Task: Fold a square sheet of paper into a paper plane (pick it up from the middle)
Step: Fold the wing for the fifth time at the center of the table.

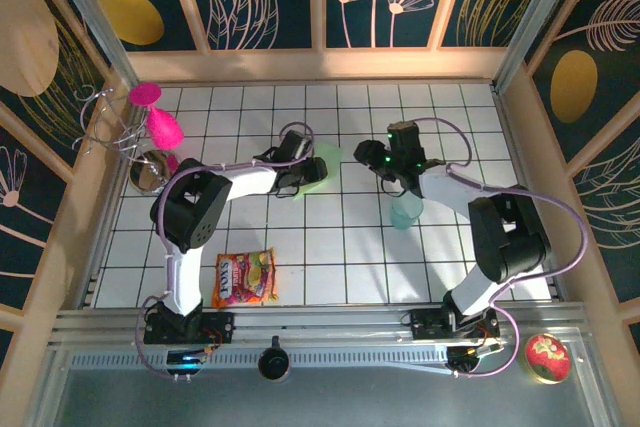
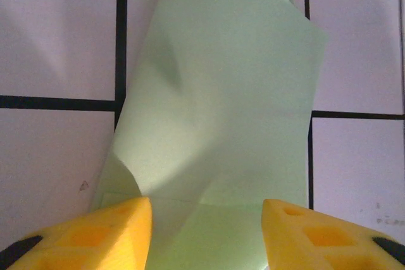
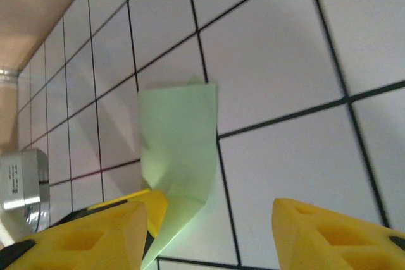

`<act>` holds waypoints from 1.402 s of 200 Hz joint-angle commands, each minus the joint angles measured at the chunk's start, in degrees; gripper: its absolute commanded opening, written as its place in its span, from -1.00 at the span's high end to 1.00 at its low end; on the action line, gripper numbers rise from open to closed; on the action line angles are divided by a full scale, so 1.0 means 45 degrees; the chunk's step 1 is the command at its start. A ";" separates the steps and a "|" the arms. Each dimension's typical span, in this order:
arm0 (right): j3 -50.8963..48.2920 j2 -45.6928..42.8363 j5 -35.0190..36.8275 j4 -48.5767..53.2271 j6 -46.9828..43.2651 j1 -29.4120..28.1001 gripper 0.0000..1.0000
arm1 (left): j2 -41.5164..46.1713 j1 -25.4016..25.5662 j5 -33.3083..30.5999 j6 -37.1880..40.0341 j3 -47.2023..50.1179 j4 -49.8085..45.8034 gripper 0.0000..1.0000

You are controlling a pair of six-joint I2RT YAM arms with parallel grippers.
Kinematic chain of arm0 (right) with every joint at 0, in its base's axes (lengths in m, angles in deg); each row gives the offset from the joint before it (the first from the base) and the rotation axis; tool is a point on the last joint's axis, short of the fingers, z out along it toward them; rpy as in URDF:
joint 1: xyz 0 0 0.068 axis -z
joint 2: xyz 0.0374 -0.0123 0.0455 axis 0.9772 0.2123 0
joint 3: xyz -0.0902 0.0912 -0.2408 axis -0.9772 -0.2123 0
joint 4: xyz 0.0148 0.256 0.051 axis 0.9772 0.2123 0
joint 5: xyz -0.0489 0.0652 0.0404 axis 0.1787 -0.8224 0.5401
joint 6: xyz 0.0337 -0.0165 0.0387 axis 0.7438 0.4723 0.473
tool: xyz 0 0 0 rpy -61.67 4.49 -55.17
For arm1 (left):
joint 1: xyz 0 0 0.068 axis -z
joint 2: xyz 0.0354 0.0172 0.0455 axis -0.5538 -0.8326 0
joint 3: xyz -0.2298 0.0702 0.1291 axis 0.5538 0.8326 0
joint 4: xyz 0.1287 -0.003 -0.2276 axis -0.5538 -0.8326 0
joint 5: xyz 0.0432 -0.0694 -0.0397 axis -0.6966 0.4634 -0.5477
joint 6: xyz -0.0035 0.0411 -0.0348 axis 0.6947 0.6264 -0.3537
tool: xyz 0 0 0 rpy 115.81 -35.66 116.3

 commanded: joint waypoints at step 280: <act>0.0851 0.3331 -0.0883 -0.1740 0.3031 -0.1422 0.38 | 0.0330 -0.0716 0.2138 -0.2004 0.2141 0.1559 0.31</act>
